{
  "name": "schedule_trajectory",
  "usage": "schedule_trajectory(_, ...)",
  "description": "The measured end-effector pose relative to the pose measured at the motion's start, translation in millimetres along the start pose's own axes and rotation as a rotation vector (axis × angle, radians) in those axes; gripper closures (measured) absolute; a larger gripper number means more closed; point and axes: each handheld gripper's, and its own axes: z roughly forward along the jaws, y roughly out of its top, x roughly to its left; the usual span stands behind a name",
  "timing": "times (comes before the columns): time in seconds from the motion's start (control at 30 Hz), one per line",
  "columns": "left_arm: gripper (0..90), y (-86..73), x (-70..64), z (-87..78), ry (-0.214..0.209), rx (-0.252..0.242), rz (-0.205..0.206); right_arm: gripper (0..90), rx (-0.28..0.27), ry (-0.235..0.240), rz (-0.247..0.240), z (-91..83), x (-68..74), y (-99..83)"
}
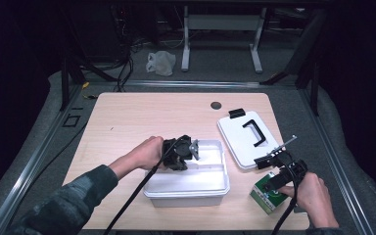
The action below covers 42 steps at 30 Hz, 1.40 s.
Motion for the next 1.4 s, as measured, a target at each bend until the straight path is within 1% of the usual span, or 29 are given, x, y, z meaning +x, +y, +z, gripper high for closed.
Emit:
schedule_trajectory(0.23,89.2,0.1,-0.4,-0.1,0.004,0.001,0.001,4.1,-0.001,0.003,-0.003,-1.0,0.8,0.6)
schedule_trajectory(0.27,89.2,-0.5,0.2,-0.2,0.000,-0.003,-0.003,4.1,0.000,0.004,-0.005,-0.7,0.9,0.4)
schedule_trajectory(0.53,89.3,0.9,1.4,-2.2,-0.007,-0.004,-0.003,4.1,0.001,-0.001,0.002,-0.1,-0.7,-0.2)
schedule_trajectory(0.6,89.3,1.2,1.9,-3.1,-0.007,-0.005,0.000,4.1,0.005,0.004,0.002,0.2,-1.0,-0.3)
schedule_trajectory(0.7,89.3,1.4,2.6,-6.5,-0.014,-0.017,-0.009,4.1,0.009,0.001,-0.002,1.6,-1.2,-0.3)
schedule_trajectory(0.77,89.3,1.9,3.5,-13.3,-0.012,-0.036,-0.016,4.1,0.007,0.002,0.000,1.4,-1.2,-0.3)
schedule_trajectory(0.87,89.3,3.1,5.4,-28.5,-0.014,-0.082,-0.036,4.1,0.006,0.000,0.004,1.6,-1.5,-1.0)
schedule_trajectory(0.9,89.3,3.1,5.4,-28.5,-0.014,-0.082,-0.036,4.1,0.006,0.000,0.004,1.6,-1.5,-1.0)
schedule_trajectory(0.93,89.3,4.4,5.5,-40.9,0.001,-0.105,-0.050,4.1,0.008,0.001,0.004,1.5,-1.9,-1.3)
schedule_trajectory(0.97,89.3,4.4,5.5,-40.9,0.001,-0.105,-0.050,4.1,0.008,0.001,0.004,1.5,-1.9,-1.3)
schedule_trajectory(1.0,89.3,5.1,4.7,-52.0,0.027,-0.106,-0.066,4.1,0.010,0.004,0.003,1.3,-1.9,-1.3)
schedule_trajectory(1.07,89.3,4.2,3.8,-60.7,0.044,-0.111,-0.095,4.1,0.008,0.005,0.004,1.2,-1.9,-1.4)
schedule_trajectory(1.1,89.3,4.2,3.8,-60.7,0.044,-0.111,-0.095,4.2,0.008,0.004,0.004,1.1,-1.9,-1.5)
schedule_trajectory(1.13,89.3,2.9,2.3,-67.6,0.067,-0.108,-0.131,4.2,0.010,0.003,0.005,1.0,-1.8,-1.5)
schedule_trajectory(1.17,89.3,2.9,2.3,-67.6,0.067,-0.108,-0.131,4.2,0.010,0.003,0.005,1.0,-1.8,-1.5)
schedule_trajectory(1.2,89.3,1.6,0.6,-73.2,0.083,-0.096,-0.165,4.2,0.007,-0.001,0.006,1.1,-1.9,-1.8)
schedule_trajectory(1.23,89.3,0.8,-0.9,-76.0,0.093,-0.097,-0.186,4.2,0.007,-0.001,0.006,0.9,-1.9,-1.9)
schedule_trajectory(1.27,89.3,0.1,-1.7,-79.3,0.098,-0.088,-0.197,4.2,0.006,0.004,0.007,0.8,-2.1,-2.0)
schedule_trajectory(1.3,89.3,-0.9,-2.9,-82.0,0.105,-0.094,-0.222,4.2,0.007,0.001,0.007,0.7,-2.2,-2.1)
schedule_trajectory(1.33,89.3,-2.0,-3.5,-85.0,0.114,-0.094,-0.238,4.2,0.007,0.003,0.008,0.8,-2.4,-2.3)
schedule_trajectory(1.37,89.3,-2.0,-3.5,-85.0,0.114,-0.094,-0.238,4.2,0.007,0.003,0.008,0.8,-2.4,-2.3)
schedule_trajectory(1.4,89.3,-5.3,-4.8,-90.1,0.133,-0.094,-0.269,4.2,0.007,0.000,0.009,1.3,-2.4,-2.7)
